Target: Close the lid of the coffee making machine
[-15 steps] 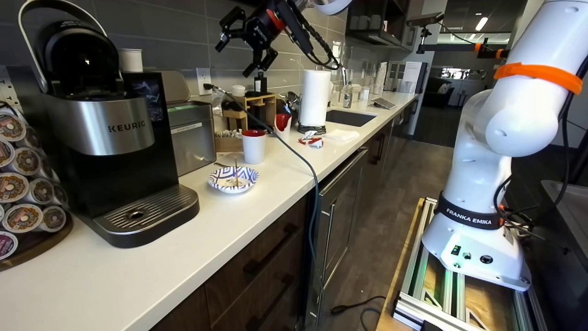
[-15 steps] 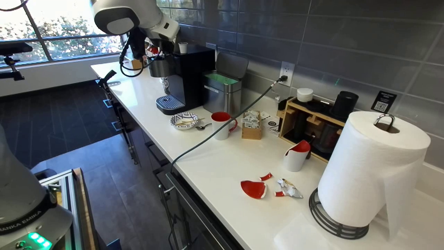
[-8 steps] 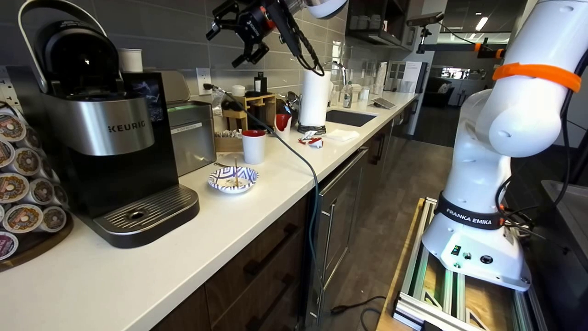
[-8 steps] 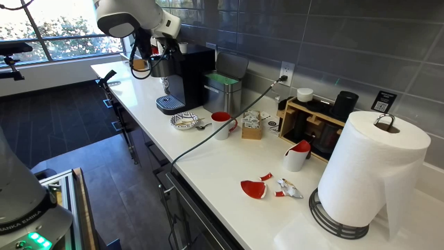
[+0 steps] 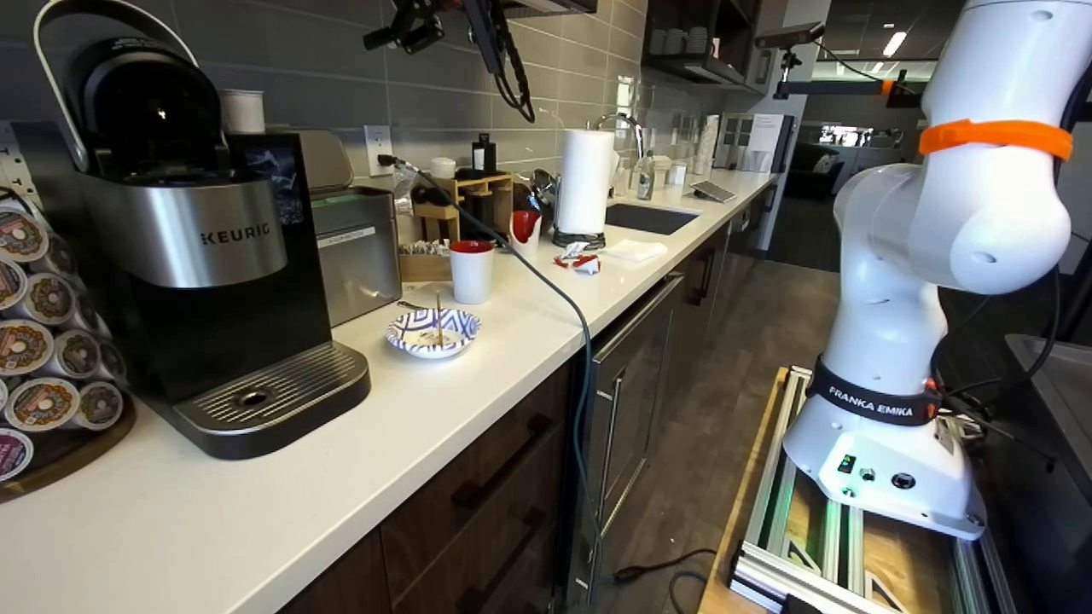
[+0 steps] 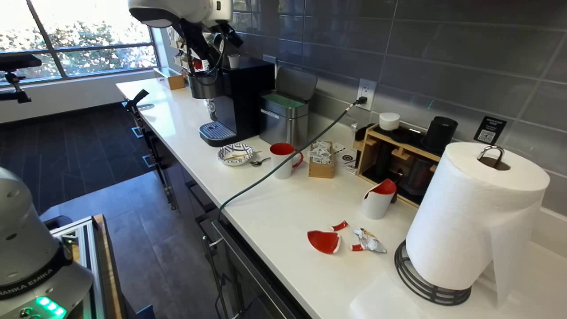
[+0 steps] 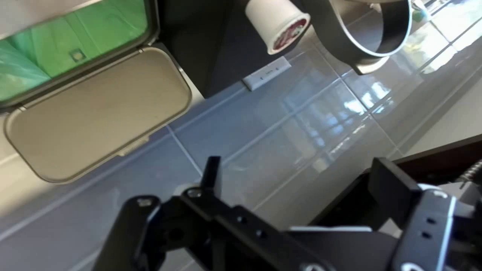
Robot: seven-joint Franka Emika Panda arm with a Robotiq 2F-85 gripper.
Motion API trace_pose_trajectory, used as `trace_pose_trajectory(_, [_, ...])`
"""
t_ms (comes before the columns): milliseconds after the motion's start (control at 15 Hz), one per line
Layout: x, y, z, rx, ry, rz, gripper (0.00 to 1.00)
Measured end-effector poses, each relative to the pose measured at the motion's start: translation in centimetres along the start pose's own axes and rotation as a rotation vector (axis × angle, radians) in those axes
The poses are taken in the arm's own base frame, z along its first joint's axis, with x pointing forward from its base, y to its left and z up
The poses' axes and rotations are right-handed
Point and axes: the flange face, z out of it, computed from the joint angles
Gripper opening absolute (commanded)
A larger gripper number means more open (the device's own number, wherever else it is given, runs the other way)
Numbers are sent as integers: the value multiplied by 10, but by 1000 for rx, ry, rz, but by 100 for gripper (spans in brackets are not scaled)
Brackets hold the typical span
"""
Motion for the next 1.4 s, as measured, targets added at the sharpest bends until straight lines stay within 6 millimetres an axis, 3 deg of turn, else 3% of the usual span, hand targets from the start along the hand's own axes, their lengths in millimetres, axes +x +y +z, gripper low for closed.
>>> trace_pose_trajectory(200, [21,-7,5,117,11,-99,100])
trace_pose_trajectory(333, [25,0,12,195,16,-143,100])
trace_pose_trajectory(667, [-3,47,47,236,76,-205,100])
trace_pose_trajectory(933, [-32,69,71,226,150,-233,100])
trace_pose_trajectory(1133, [-42,73,76,231,146,-233,100])
trace_pose_trajectory(1400, [-34,61,77,268,168,-271,100])
